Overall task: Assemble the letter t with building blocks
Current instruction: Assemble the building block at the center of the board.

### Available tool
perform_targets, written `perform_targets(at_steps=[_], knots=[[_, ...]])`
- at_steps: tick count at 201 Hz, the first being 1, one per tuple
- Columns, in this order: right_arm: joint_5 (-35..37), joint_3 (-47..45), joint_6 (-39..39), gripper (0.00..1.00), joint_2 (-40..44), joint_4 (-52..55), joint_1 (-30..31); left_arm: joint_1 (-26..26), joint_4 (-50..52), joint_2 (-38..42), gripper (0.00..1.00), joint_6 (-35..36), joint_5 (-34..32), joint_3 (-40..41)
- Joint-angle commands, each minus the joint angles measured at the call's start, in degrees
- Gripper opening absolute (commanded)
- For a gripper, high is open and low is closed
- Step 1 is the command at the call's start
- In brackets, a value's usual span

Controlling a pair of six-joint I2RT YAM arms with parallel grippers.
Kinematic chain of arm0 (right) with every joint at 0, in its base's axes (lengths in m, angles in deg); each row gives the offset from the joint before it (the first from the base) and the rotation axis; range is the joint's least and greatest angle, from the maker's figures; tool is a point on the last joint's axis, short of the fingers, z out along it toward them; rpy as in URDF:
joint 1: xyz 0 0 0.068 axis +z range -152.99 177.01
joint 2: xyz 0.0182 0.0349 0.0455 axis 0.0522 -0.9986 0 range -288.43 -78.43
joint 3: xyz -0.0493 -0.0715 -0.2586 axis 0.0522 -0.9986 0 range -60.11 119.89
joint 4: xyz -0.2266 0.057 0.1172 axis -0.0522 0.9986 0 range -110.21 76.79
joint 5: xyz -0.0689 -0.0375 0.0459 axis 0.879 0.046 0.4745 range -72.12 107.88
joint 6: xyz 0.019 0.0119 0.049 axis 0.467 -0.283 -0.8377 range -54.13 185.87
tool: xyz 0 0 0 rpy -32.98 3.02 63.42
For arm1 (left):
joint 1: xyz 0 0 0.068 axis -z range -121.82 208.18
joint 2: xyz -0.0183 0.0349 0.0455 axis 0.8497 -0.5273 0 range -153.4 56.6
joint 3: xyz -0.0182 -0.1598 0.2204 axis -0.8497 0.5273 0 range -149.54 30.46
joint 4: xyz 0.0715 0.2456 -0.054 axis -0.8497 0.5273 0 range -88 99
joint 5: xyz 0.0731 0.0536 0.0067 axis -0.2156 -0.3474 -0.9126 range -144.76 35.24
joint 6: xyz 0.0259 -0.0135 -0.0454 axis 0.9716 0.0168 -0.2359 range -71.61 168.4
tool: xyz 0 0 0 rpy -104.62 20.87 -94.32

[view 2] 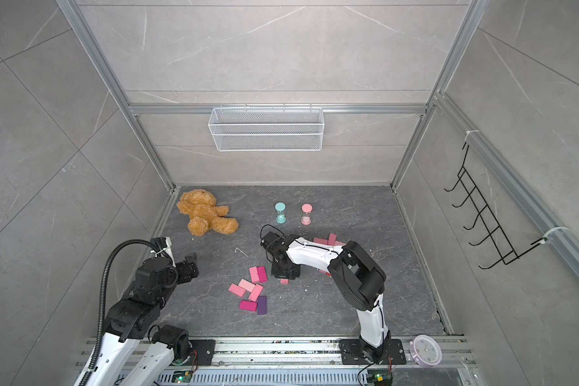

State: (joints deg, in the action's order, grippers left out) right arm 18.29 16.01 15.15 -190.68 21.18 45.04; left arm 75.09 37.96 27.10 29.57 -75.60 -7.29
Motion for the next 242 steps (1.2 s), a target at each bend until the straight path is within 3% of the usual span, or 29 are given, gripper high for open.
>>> perform_targets(at_steps=[1,242], knots=[[0.56,1.02,0.18,0.33,-2.16,0.31,-0.31,0.23,-1.2,-0.16,0.89,1.02,0.1,-0.67],[0.12,1.92,-0.83,0.4,-2.62,-0.78,-0.44,0.24,-1.42,-0.01,0.88,0.99,0.19,-0.66]])
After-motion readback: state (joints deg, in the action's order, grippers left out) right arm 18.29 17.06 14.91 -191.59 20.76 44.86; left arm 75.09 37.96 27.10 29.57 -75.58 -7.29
